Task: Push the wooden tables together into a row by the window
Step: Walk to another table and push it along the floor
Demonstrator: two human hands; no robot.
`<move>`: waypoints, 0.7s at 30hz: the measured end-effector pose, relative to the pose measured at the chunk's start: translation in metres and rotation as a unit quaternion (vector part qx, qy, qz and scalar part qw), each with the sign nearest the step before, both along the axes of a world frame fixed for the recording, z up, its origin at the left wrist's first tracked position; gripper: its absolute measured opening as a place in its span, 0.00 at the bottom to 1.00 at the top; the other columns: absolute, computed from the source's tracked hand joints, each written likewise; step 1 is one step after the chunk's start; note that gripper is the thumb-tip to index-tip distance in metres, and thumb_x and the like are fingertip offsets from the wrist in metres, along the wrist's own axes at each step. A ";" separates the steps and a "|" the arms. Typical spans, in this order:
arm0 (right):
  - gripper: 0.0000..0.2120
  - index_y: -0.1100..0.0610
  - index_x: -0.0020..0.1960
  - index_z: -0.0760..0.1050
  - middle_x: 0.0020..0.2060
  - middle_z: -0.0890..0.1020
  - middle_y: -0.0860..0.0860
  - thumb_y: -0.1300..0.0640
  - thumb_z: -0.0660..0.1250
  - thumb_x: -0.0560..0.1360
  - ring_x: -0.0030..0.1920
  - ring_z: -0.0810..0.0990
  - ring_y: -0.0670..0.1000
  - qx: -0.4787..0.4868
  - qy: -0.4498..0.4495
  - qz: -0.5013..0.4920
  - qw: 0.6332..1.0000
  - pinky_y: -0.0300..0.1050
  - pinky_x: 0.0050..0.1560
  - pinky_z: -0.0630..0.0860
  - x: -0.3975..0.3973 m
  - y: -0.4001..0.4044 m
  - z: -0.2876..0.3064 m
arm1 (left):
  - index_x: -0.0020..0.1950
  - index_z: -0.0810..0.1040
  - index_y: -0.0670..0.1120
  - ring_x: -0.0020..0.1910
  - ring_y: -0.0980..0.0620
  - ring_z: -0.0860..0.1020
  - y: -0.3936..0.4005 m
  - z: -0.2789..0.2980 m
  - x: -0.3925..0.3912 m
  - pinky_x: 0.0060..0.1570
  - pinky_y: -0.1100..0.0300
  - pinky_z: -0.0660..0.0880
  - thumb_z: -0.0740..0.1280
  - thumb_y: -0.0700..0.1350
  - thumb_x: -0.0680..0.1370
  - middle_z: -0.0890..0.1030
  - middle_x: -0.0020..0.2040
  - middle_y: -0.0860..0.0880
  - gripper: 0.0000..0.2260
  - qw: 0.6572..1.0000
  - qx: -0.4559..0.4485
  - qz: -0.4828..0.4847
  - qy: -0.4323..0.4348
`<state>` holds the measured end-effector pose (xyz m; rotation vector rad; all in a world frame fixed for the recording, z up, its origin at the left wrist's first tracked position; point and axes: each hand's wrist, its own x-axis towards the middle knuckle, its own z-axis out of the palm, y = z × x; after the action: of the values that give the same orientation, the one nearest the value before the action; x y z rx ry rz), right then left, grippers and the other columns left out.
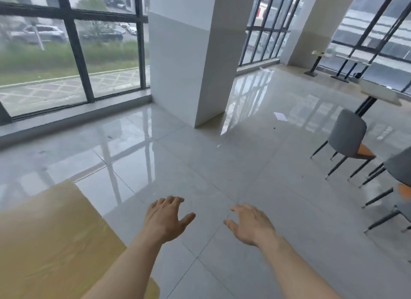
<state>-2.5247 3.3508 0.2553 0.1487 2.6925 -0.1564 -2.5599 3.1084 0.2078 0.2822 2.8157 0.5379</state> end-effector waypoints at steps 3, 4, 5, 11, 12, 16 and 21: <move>0.31 0.51 0.81 0.60 0.79 0.63 0.52 0.37 0.56 0.83 0.79 0.61 0.56 -0.003 -0.006 0.049 0.999 0.48 0.78 0.57 -0.074 -0.010 -0.002 | 0.79 0.64 0.55 0.76 0.50 0.66 -0.011 -0.002 -0.050 0.76 0.53 0.59 0.55 0.69 0.80 0.68 0.77 0.55 0.31 0.999 0.006 0.052 -0.002; 0.31 0.52 0.81 0.59 0.79 0.64 0.52 0.38 0.56 0.83 0.79 0.62 0.56 -0.002 -0.013 0.069 0.998 0.49 0.78 0.58 -0.099 -0.014 -0.005 | 0.79 0.64 0.55 0.77 0.50 0.66 -0.015 -0.004 -0.065 0.76 0.53 0.59 0.55 0.69 0.80 0.68 0.77 0.55 0.31 0.997 0.008 0.074 -0.002; 0.31 0.52 0.81 0.59 0.79 0.64 0.52 0.38 0.56 0.83 0.79 0.62 0.56 -0.001 -0.017 0.092 0.996 0.49 0.78 0.57 -0.123 -0.019 -0.009 | 0.79 0.64 0.55 0.77 0.50 0.65 -0.021 -0.007 -0.078 0.77 0.53 0.58 0.56 0.69 0.80 0.68 0.77 0.54 0.31 0.995 0.008 0.097 -0.003; 0.29 0.52 0.79 0.63 0.75 0.69 0.51 0.38 0.56 0.83 0.75 0.67 0.56 0.006 -0.023 0.254 0.967 0.50 0.75 0.62 -0.252 -0.071 -0.041 | 0.80 0.64 0.55 0.78 0.49 0.64 -0.064 -0.034 -0.125 0.77 0.53 0.58 0.56 0.69 0.79 0.68 0.78 0.54 0.32 0.962 0.005 0.272 -0.031; 0.29 0.52 0.78 0.64 0.74 0.70 0.51 0.38 0.56 0.83 0.74 0.68 0.56 0.004 -0.017 0.286 0.958 0.50 0.74 0.64 -0.270 -0.082 -0.044 | 0.80 0.63 0.55 0.78 0.50 0.63 -0.070 -0.035 -0.127 0.77 0.53 0.58 0.56 0.69 0.80 0.67 0.78 0.54 0.32 0.951 0.006 0.308 -0.036; 0.28 0.51 0.79 0.64 0.74 0.70 0.50 0.39 0.57 0.83 0.74 0.68 0.55 -0.010 -0.018 0.411 0.911 0.50 0.74 0.65 -0.324 -0.133 -0.048 | 0.81 0.60 0.55 0.80 0.49 0.60 -0.082 -0.023 -0.118 0.76 0.52 0.59 0.56 0.67 0.81 0.64 0.80 0.56 0.31 0.892 0.011 0.450 -0.045; 0.28 0.50 0.78 0.64 0.74 0.70 0.49 0.38 0.56 0.83 0.73 0.69 0.55 -0.010 -0.026 0.564 0.825 0.50 0.72 0.66 -0.341 -0.217 -0.057 | 0.81 0.59 0.56 0.80 0.49 0.60 -0.094 -0.025 -0.083 0.77 0.51 0.55 0.55 0.68 0.81 0.64 0.80 0.54 0.31 0.804 0.002 0.592 -0.056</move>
<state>-2.8655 3.1341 0.1986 -1.3825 2.2649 0.1869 -2.6427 3.0146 0.1831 -1.5412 2.5269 0.7117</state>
